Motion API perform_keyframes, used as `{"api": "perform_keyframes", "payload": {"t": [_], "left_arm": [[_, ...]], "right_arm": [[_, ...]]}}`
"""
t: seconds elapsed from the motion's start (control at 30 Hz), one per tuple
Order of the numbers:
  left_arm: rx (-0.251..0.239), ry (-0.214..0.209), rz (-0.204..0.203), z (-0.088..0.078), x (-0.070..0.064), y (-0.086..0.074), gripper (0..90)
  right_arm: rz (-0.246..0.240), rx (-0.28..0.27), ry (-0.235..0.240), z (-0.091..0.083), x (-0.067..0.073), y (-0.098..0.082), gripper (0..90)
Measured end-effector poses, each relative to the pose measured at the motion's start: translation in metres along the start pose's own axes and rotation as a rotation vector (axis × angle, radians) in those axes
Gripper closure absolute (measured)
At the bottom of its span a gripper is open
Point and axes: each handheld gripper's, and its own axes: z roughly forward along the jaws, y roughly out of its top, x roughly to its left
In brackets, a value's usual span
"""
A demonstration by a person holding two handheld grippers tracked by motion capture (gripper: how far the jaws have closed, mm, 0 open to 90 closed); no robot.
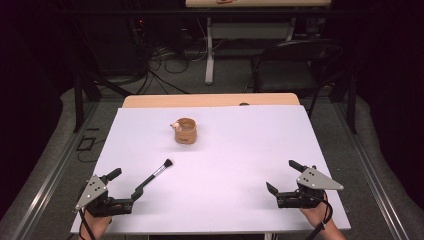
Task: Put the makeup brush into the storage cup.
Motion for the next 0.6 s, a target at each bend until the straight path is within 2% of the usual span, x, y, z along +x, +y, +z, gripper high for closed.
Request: {"api": "perform_keyframes", "payload": {"t": [0.3,0.6], "left_arm": [[-0.001,-0.006,-0.011,-0.0012,0.0019,-0.0009,0.0],[0.009,-0.008,-0.004,-0.0006,0.0028,0.0004,0.0]], "right_arm": [[-0.003,0.0,0.001,0.0006,0.0002,0.0006,0.0],[-0.007,0.002,0.002,0.002,-0.0004,0.0004,0.0]]}}
